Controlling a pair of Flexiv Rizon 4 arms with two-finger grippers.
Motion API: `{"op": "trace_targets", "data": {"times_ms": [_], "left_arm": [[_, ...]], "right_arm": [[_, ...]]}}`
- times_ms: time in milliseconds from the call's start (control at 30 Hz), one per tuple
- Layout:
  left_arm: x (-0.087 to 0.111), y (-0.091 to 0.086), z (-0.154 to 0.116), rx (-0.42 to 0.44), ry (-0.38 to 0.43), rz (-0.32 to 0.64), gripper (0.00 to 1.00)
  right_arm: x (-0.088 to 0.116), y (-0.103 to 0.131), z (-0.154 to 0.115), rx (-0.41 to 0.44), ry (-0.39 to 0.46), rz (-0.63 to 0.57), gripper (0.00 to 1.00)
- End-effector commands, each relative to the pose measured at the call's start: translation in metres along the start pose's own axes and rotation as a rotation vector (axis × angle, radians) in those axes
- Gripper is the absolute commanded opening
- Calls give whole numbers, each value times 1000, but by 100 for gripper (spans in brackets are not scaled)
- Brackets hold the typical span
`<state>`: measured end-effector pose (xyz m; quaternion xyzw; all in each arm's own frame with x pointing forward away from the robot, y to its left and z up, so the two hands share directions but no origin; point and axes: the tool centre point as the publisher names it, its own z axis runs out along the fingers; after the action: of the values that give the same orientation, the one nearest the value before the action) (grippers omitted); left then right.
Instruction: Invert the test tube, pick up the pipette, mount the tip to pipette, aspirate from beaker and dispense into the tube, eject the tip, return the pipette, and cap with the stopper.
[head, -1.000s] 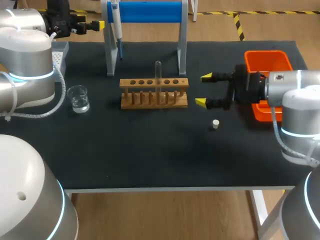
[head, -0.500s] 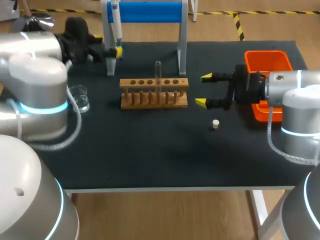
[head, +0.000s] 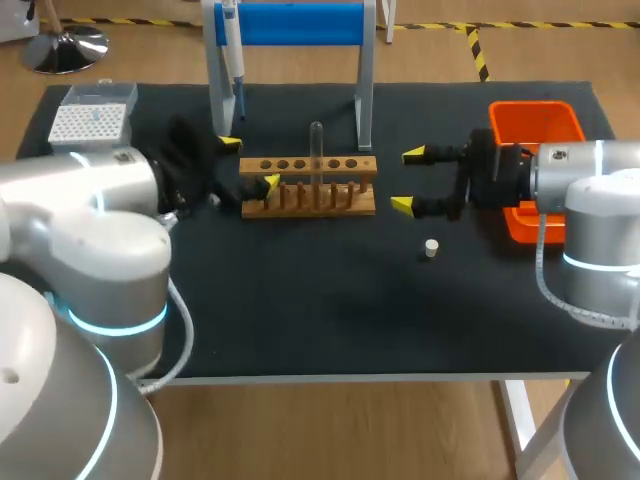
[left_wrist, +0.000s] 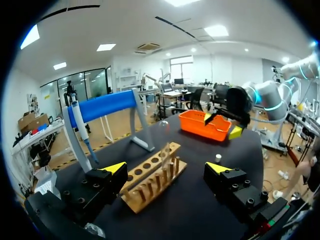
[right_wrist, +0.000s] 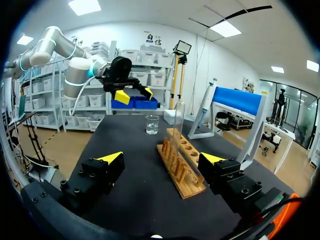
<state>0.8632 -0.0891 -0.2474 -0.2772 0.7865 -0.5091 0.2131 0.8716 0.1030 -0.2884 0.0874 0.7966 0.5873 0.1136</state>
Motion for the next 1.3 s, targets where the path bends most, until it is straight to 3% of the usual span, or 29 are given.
{"op": "trace_targets", "data": {"times_ms": [33, 733, 967, 1300], "left_arm": [[9, 12, 2, 29, -1, 10, 100], [10, 13, 1, 28, 16, 17, 100], [10, 13, 1, 28, 16, 17, 100], [10, 13, 1, 28, 16, 17, 100]], "right_arm": [[0, 0, 0, 0, -1, 0, 100], [0, 0, 0, 0, -1, 0, 100], [-25, 8, 32, -29, 99, -11, 100], [-44, 19, 68, -122, 241, -12, 100]]}}
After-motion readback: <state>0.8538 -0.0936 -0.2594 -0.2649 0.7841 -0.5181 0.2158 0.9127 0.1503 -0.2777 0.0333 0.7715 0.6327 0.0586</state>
